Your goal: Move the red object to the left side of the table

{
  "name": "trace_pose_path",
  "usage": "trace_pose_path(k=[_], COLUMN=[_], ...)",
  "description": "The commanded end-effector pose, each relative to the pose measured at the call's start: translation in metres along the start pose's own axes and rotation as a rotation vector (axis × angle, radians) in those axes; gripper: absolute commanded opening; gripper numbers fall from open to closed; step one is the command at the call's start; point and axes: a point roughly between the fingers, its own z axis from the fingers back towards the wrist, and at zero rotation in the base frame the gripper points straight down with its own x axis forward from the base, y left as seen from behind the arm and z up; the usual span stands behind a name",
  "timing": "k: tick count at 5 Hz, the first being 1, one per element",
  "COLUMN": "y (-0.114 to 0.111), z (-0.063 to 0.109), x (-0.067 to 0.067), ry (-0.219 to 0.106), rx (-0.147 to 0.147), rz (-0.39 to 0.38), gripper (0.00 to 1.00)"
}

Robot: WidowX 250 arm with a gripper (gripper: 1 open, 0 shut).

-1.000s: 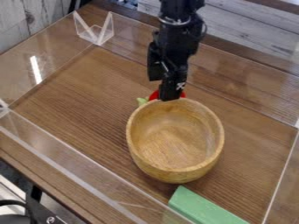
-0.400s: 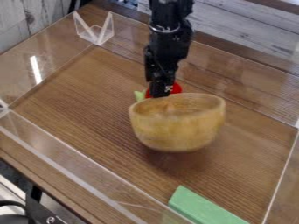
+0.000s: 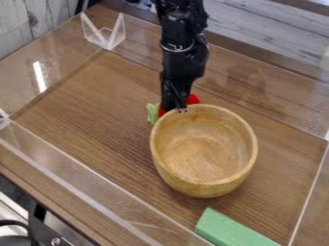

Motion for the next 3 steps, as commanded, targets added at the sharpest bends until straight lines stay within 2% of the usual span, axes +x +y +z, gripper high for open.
trace_pose_path(k=[1,3], y=[0.009,0.022], z=[0.016,0.018], x=[0.006,0.009], ry=[-0.049,-0.076], rx=[0.037,0.045], rz=[0.0,0.003], gripper=[0.0,0.0])
